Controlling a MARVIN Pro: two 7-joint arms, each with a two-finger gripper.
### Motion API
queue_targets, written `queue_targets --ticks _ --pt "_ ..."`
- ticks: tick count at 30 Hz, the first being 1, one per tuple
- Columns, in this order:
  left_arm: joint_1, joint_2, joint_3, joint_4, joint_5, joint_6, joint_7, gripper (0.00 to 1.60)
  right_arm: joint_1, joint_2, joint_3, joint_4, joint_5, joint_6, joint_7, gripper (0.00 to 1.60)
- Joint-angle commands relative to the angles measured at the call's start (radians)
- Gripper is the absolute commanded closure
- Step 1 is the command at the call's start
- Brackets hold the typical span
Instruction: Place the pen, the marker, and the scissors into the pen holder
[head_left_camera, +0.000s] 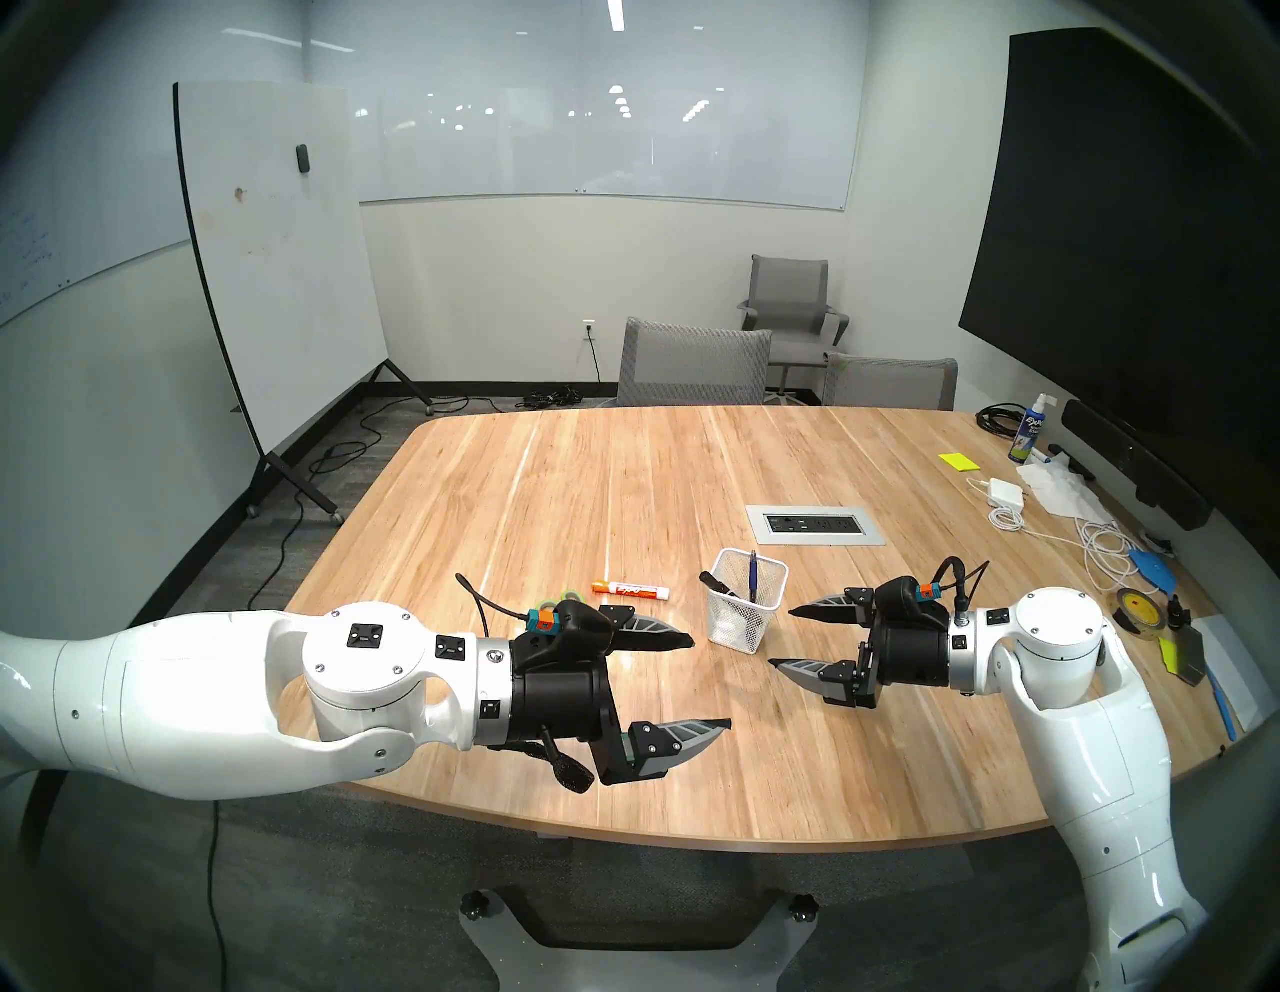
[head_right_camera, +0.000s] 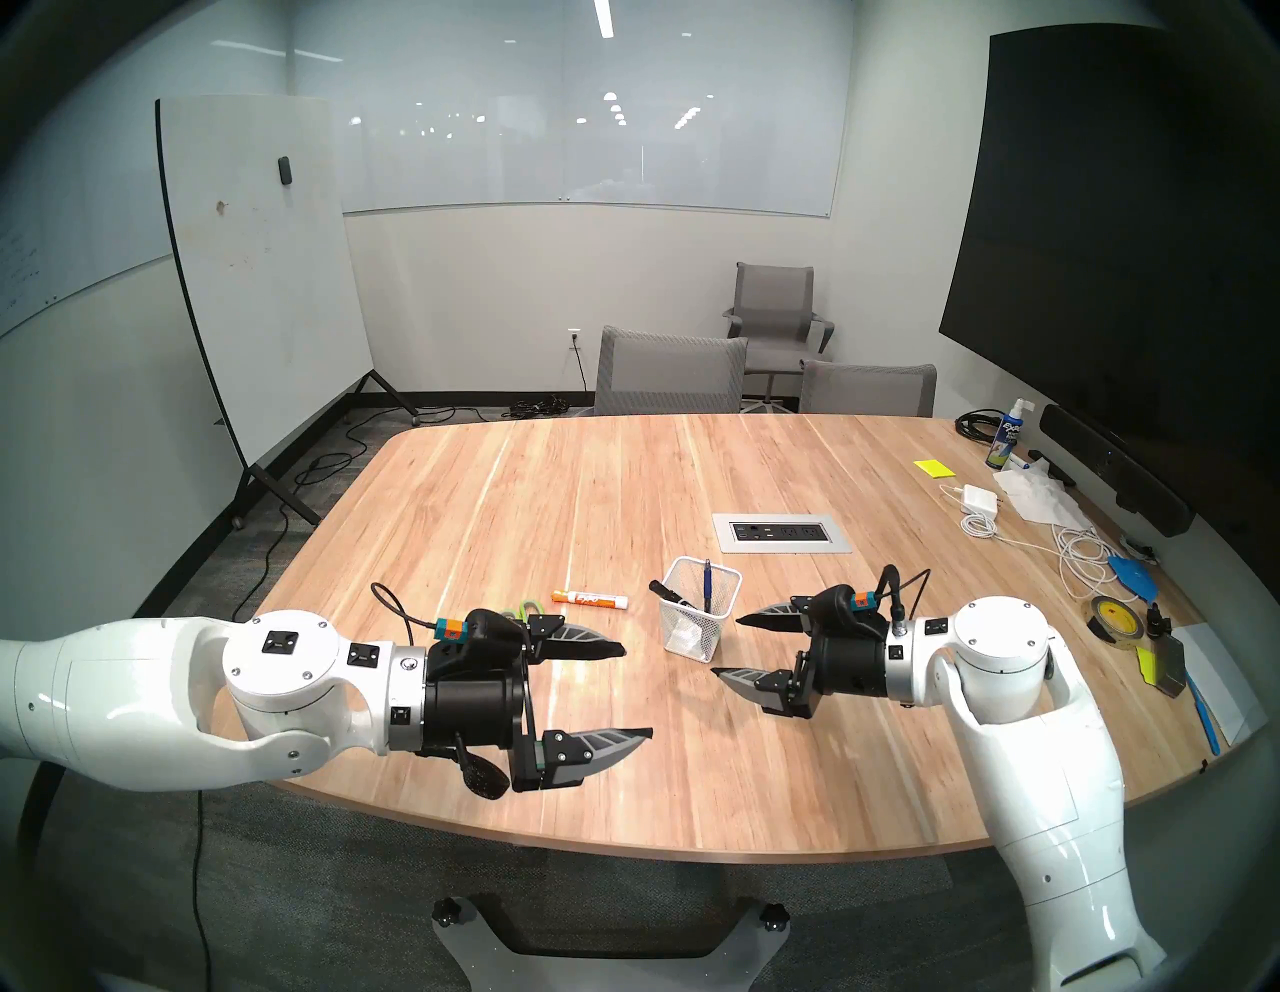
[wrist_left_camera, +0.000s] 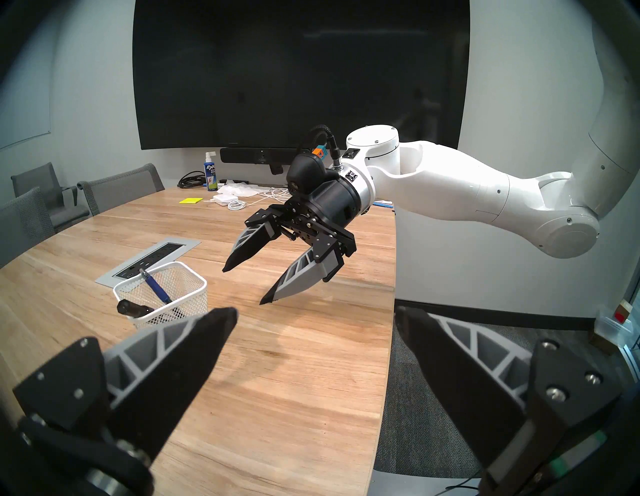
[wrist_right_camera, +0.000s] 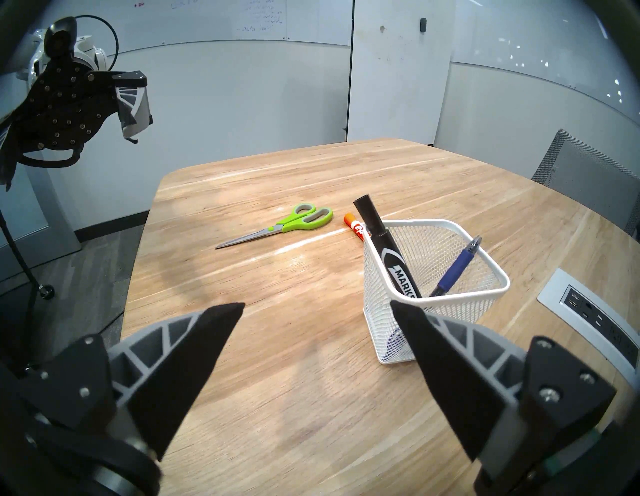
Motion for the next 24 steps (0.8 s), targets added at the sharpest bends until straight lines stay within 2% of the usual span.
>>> queue_targets --ticks 1,24 --pt "-0.007 0.000 -0.009 -0.014 0.002 -0.010 -0.002 0.00 0.011 -0.002 0.003 -0.016 0.005 0.003 0.000 0.00" --pt "-0.007 0.000 -0.009 -0.014 0.002 -0.010 -0.002 0.00 0.011 -0.003 0.004 -0.016 0.004 0.003 0.001 0.00"
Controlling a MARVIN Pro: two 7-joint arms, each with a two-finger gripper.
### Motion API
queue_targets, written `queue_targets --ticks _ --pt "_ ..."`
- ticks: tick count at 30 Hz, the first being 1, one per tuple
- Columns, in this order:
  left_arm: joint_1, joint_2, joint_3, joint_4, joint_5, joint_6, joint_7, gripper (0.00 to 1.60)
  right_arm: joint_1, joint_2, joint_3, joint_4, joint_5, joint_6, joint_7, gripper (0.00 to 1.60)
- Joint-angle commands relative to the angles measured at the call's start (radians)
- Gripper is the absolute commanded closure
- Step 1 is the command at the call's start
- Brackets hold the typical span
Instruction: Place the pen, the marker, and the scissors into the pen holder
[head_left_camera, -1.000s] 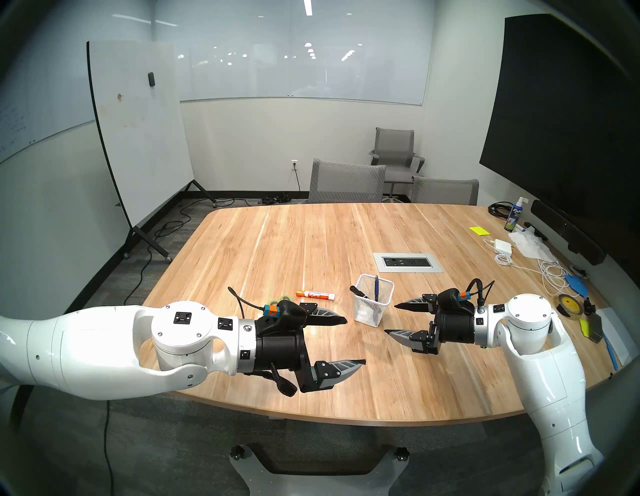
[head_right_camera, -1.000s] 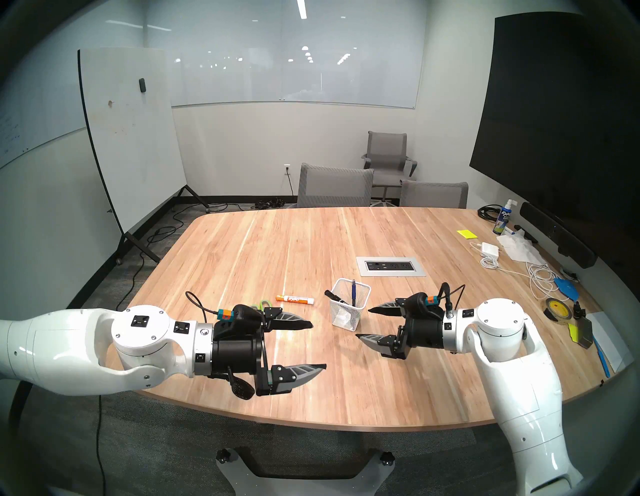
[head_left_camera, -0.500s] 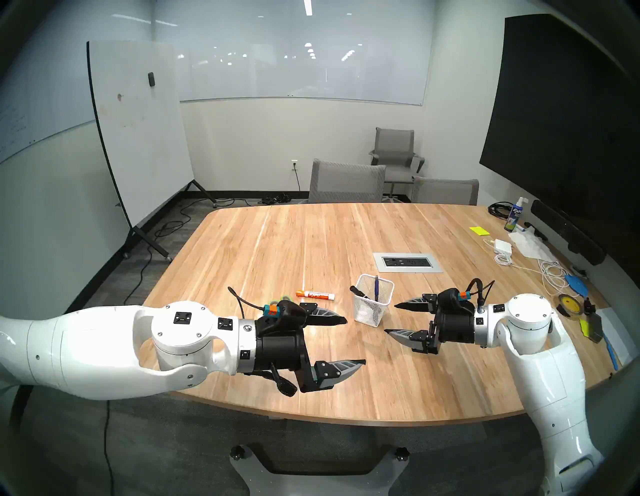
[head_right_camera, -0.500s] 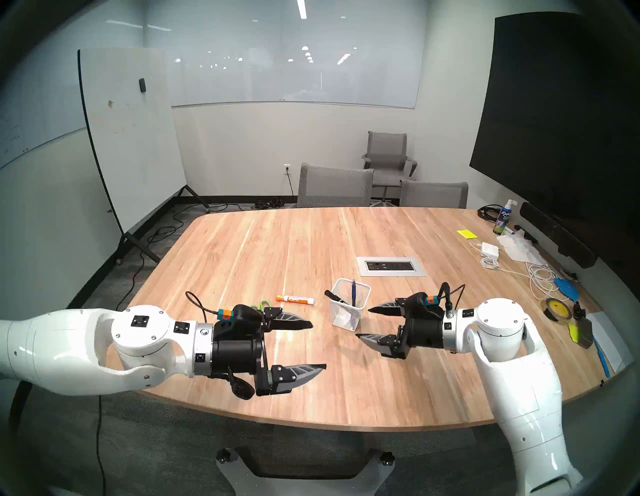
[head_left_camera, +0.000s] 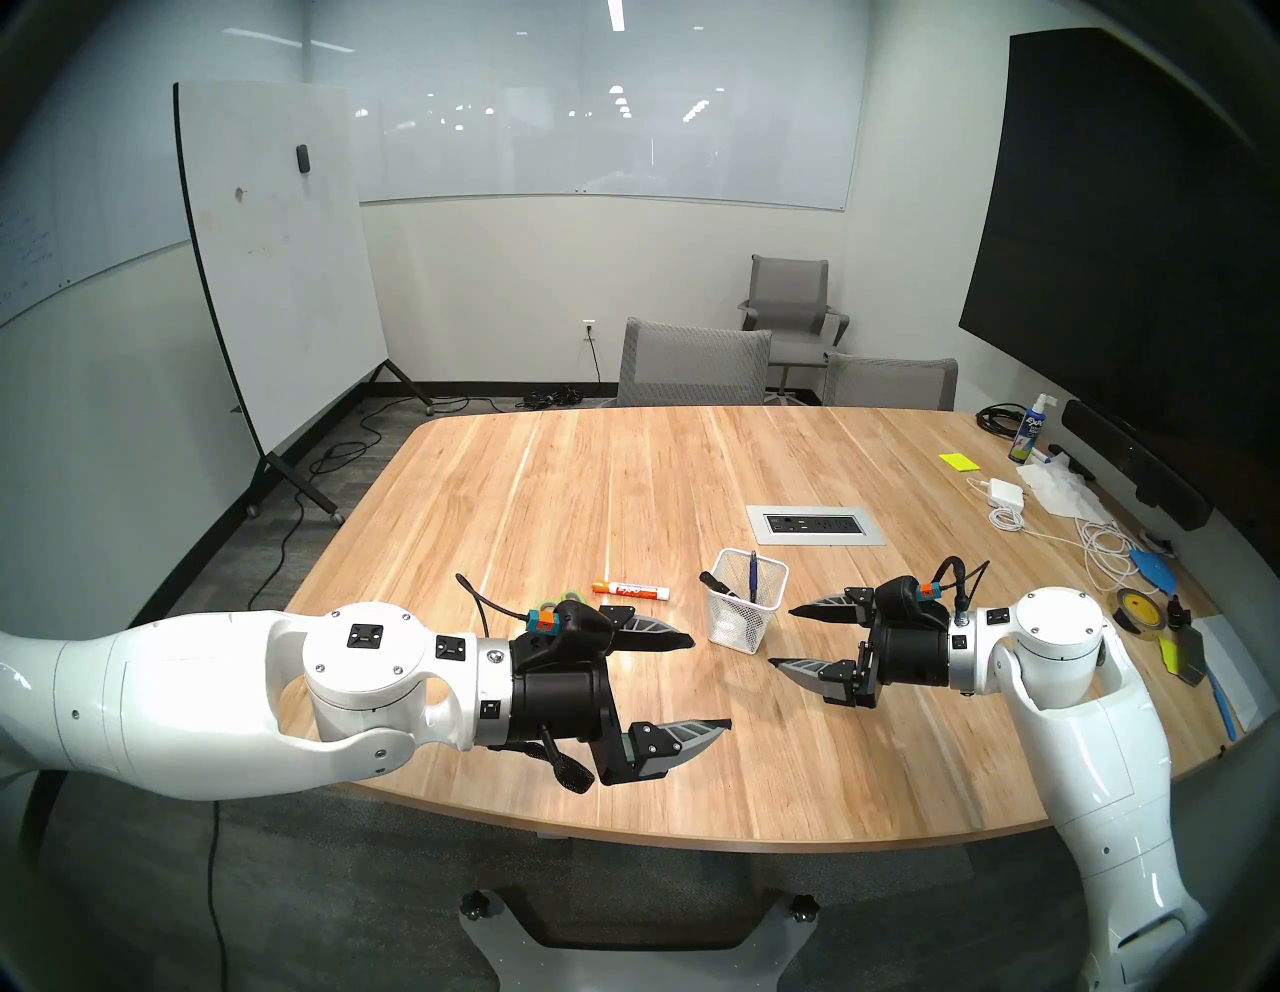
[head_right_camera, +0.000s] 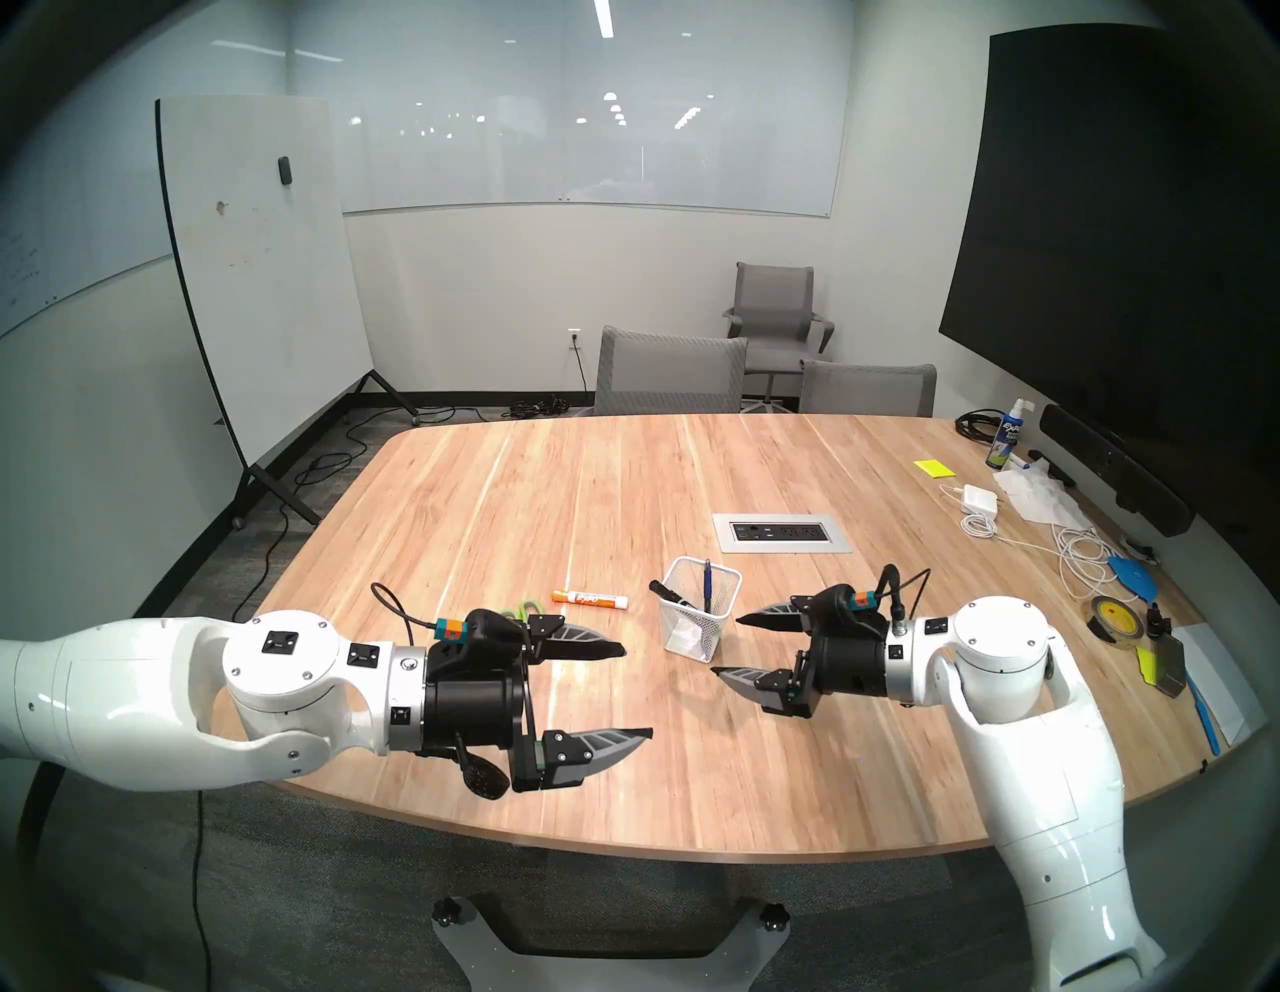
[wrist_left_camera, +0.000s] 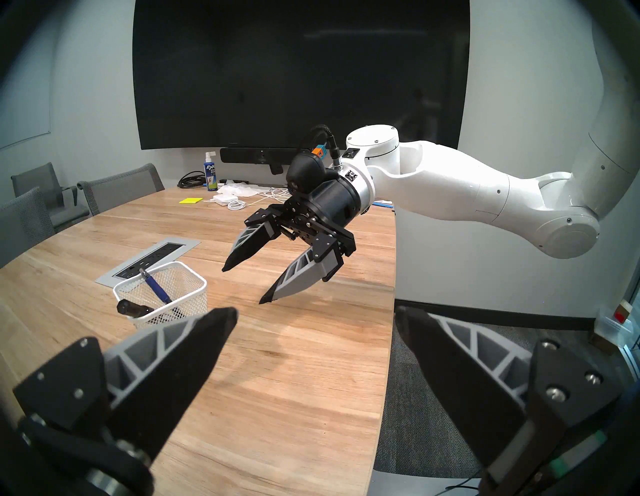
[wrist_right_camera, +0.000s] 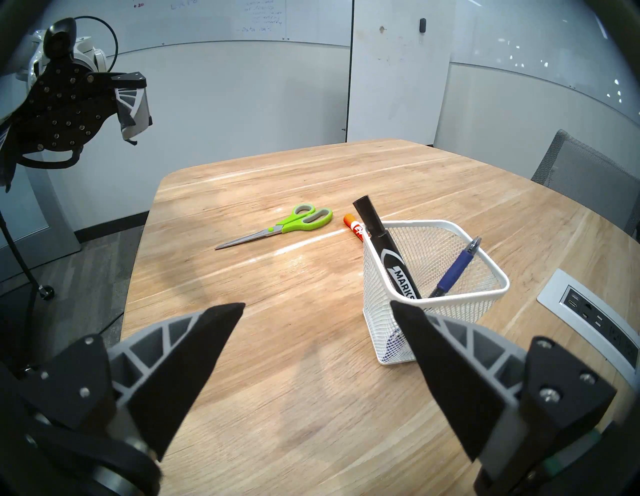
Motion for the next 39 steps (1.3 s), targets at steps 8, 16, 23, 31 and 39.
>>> queue_targets --ticks 8,16,23,31,39 --pt "-0.007 0.000 -0.009 -0.014 0.002 -0.010 -0.002 0.00 0.010 -0.001 0.003 -0.016 0.004 0.002 0.001 0.00" --pt "-0.008 0.000 -0.009 -0.014 0.002 -0.010 -0.002 0.00 0.011 -0.002 0.003 -0.016 0.004 0.002 0.001 0.00" --pt "-0.008 0.000 -0.009 -0.014 0.002 -0.010 -0.002 0.00 0.011 -0.002 0.003 -0.016 0.004 0.002 0.001 0.00" --pt "-0.008 0.000 -0.009 -0.014 0.002 -0.010 -0.002 0.00 0.011 -0.002 0.003 -0.016 0.004 0.002 0.001 0.00" --pt "-0.003 -0.005 -0.010 -0.011 -0.005 -0.020 0.003 0.00 0.011 -0.002 0.004 -0.016 0.003 0.002 0.002 0.00"
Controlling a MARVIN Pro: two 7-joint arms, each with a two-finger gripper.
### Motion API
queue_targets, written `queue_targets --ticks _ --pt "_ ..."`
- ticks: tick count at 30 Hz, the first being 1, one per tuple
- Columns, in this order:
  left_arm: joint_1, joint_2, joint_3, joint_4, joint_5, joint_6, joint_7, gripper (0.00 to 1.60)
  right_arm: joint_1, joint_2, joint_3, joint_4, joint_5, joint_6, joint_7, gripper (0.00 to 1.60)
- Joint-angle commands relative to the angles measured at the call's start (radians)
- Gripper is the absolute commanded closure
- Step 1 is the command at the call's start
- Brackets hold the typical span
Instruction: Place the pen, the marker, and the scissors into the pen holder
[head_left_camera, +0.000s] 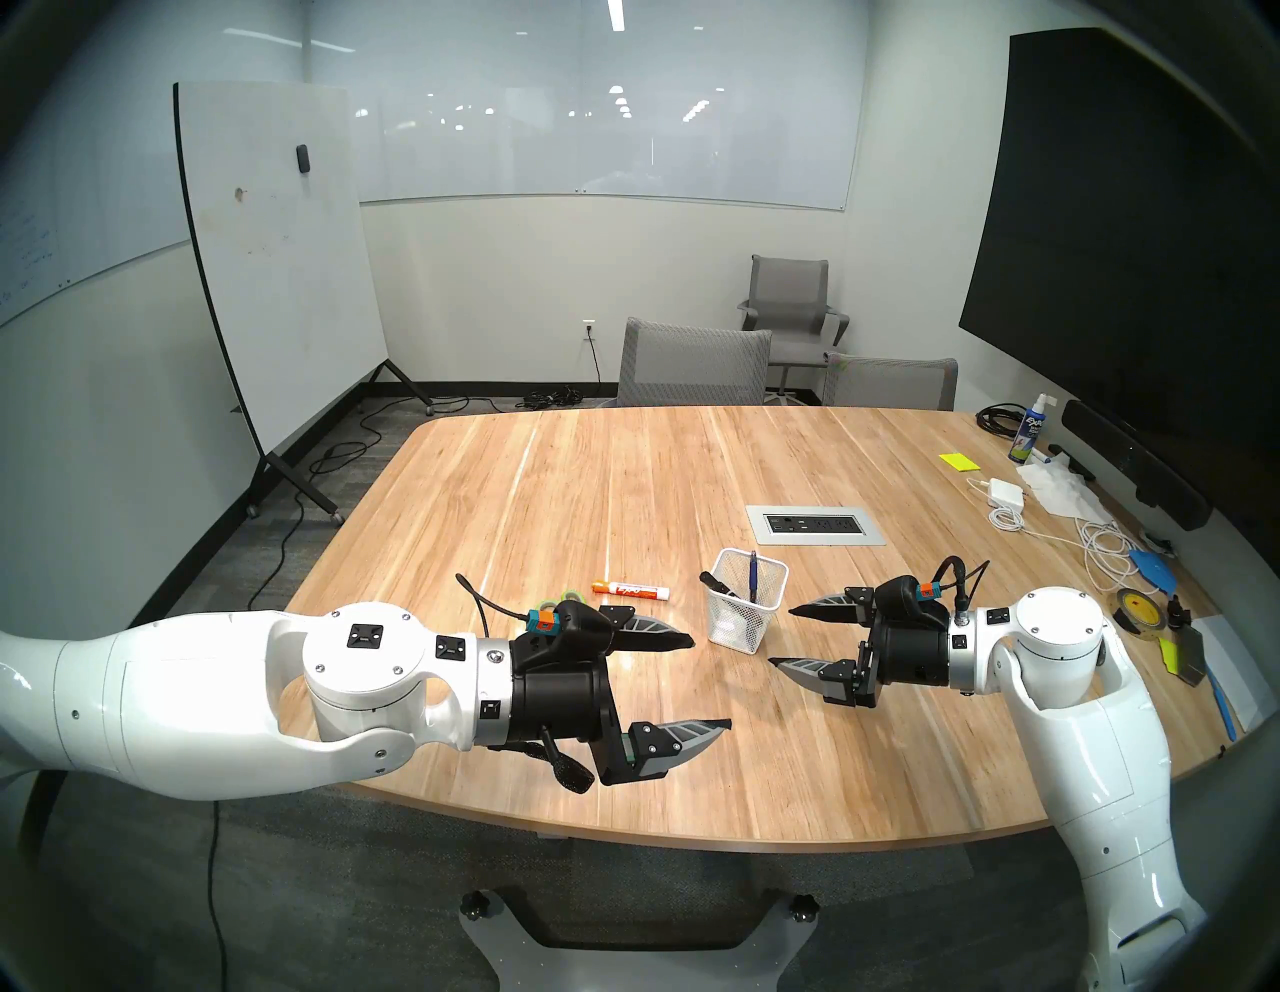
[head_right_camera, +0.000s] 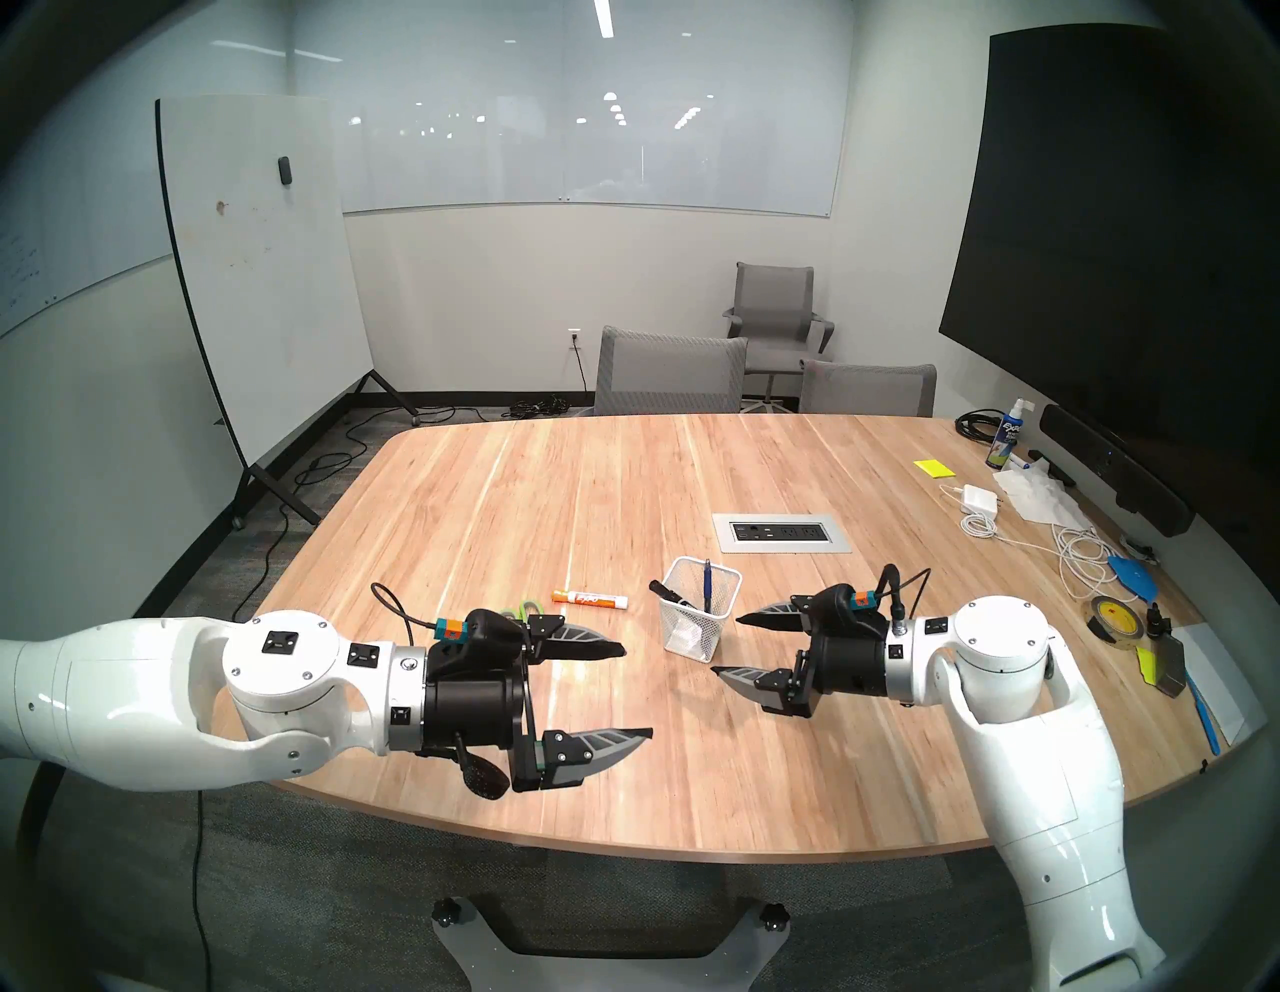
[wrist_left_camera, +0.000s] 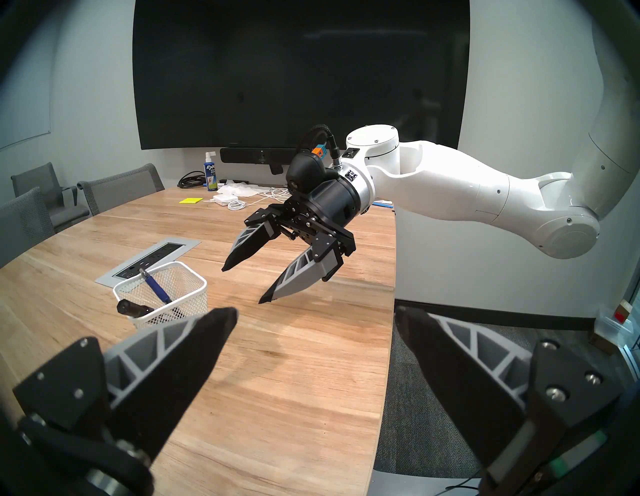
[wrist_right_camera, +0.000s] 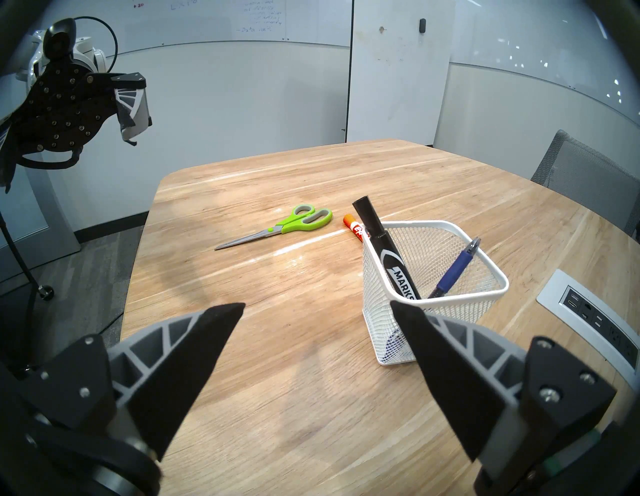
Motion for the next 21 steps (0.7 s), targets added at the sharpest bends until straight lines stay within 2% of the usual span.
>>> queue_targets --ticks 1,15,21 --pt "-0.003 -0.006 -0.010 -0.011 -0.005 -0.020 0.004 0.00 0.010 -0.001 0.003 -0.016 0.004 0.002 0.001 0.00" --pt "0.012 0.033 -0.002 -0.010 -0.006 -0.084 0.002 0.00 0.010 -0.001 0.003 -0.016 0.004 0.002 0.002 0.00" --pt "0.028 0.105 0.010 -0.001 -0.013 -0.136 -0.051 0.00 0.010 -0.001 0.003 -0.015 0.004 0.002 0.002 0.00"
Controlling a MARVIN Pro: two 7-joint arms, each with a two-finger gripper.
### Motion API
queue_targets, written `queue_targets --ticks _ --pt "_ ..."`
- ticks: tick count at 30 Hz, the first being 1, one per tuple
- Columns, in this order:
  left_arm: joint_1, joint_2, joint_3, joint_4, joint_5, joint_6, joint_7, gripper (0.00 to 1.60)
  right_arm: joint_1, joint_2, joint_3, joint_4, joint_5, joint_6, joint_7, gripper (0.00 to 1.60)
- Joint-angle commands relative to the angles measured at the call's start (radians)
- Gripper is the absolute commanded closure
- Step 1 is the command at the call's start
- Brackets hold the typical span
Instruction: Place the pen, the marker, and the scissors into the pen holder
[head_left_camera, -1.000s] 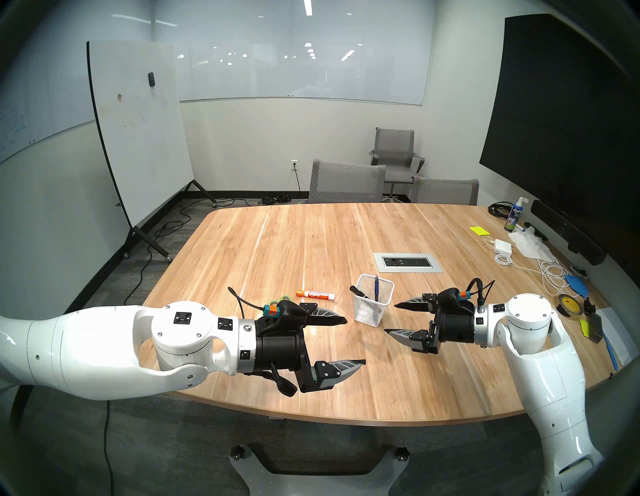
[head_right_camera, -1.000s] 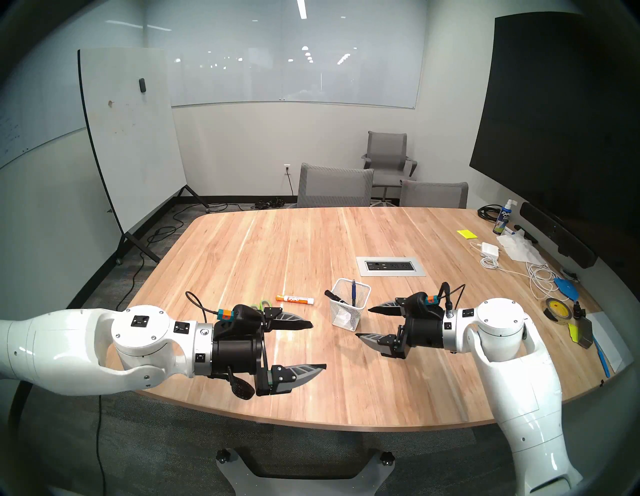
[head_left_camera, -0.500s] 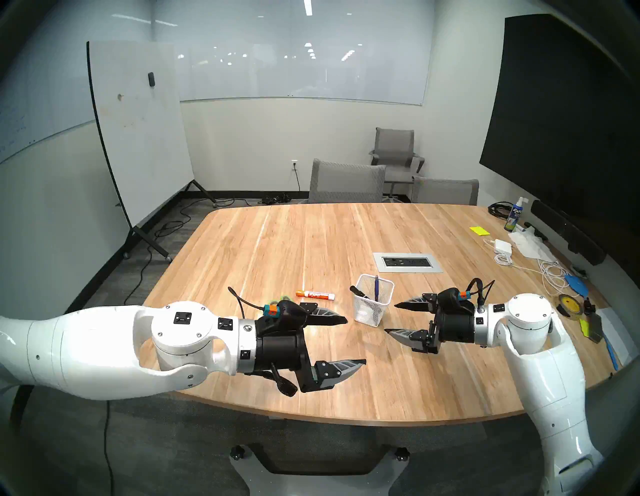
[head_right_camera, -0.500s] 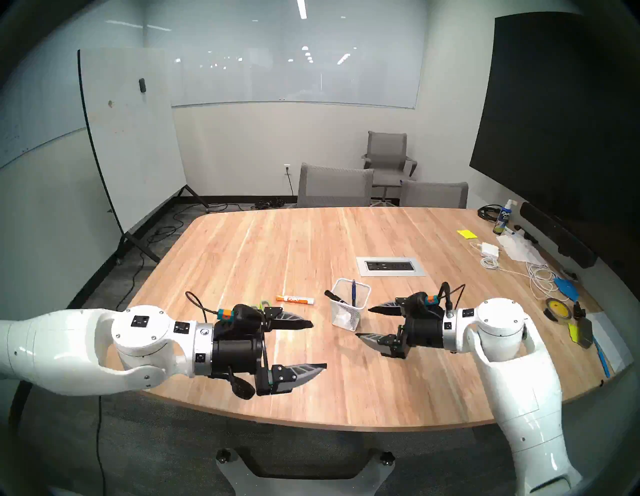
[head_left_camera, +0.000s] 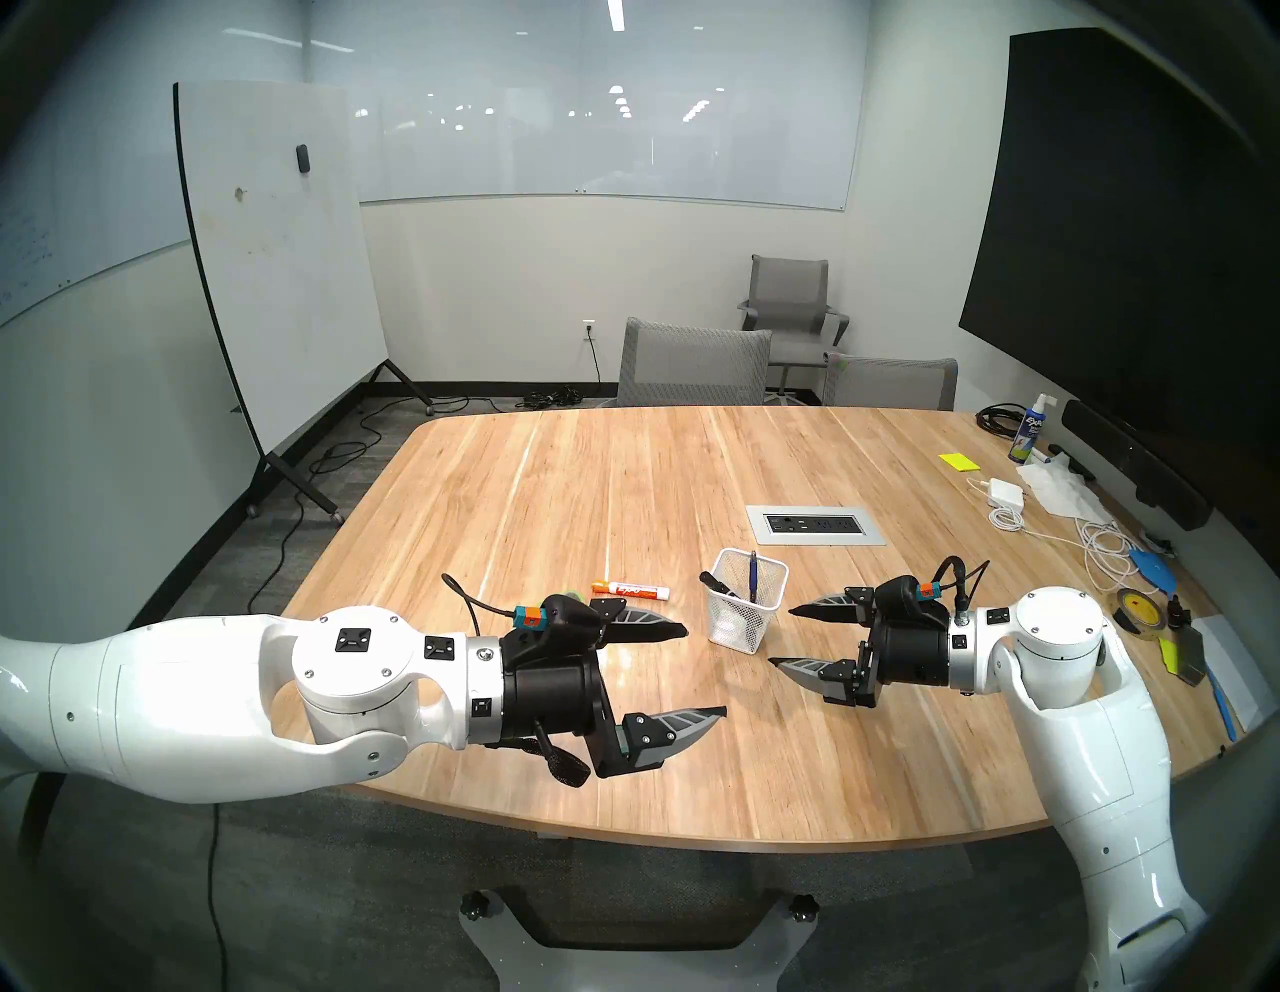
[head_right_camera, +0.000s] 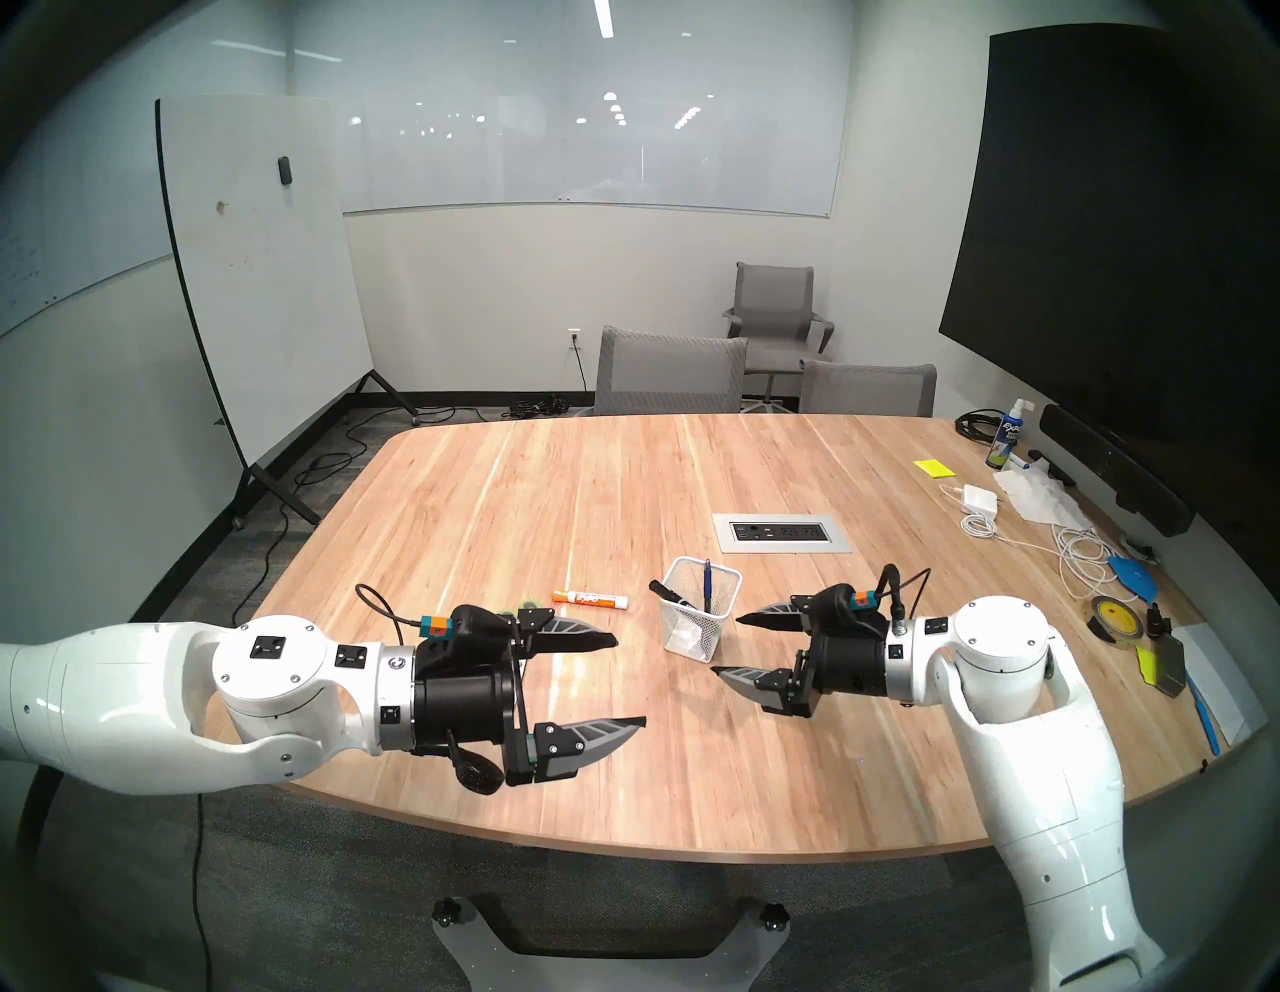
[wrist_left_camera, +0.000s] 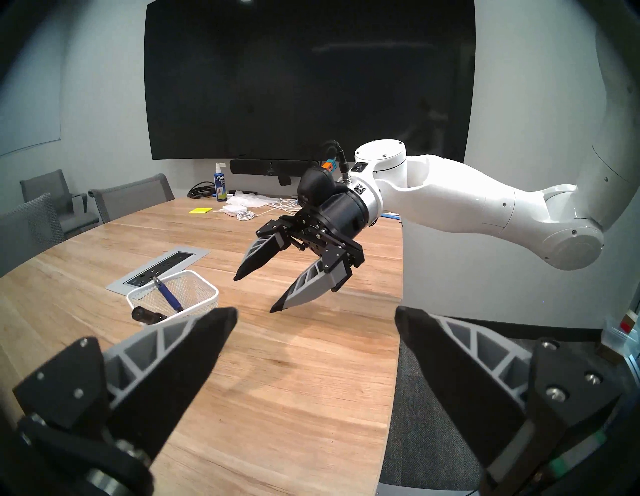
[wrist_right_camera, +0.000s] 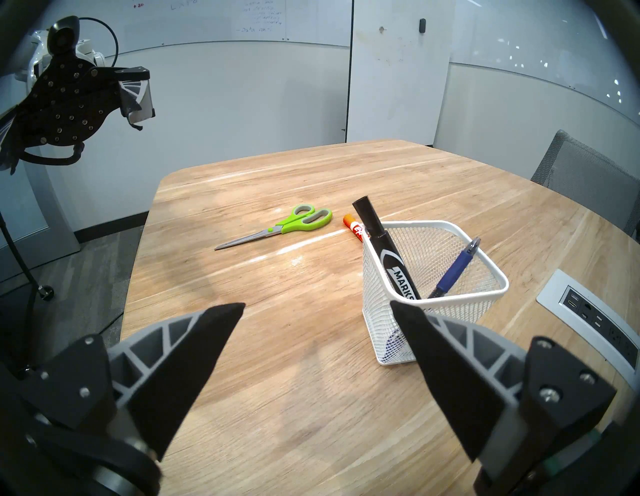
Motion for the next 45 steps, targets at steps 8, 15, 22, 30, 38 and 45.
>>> queue_targets --ticks 8,15,22,30,38,45 --pt "0.029 0.154 -0.001 0.040 -0.068 -0.146 -0.131 0.00 0.010 -0.001 0.003 -0.015 0.004 0.001 0.001 0.00" --pt "0.016 0.147 -0.011 0.115 -0.142 -0.125 -0.234 0.00 0.010 -0.001 0.003 -0.015 0.004 0.002 0.002 0.00" --pt "-0.016 0.093 -0.033 0.183 -0.187 -0.047 -0.261 0.00 0.010 -0.001 0.003 -0.015 0.004 0.001 0.002 0.00" --pt "-0.053 0.017 -0.063 0.261 -0.235 0.077 -0.264 0.00 0.010 -0.001 0.003 -0.015 0.003 0.001 0.002 0.00" --pt "-0.076 -0.037 -0.078 0.298 -0.266 0.204 -0.214 0.00 0.010 -0.002 0.003 -0.015 0.003 0.001 0.002 0.00" --pt "-0.091 -0.065 -0.080 0.305 -0.271 0.304 -0.145 0.00 0.010 -0.002 0.003 -0.015 0.003 0.002 0.002 0.00"
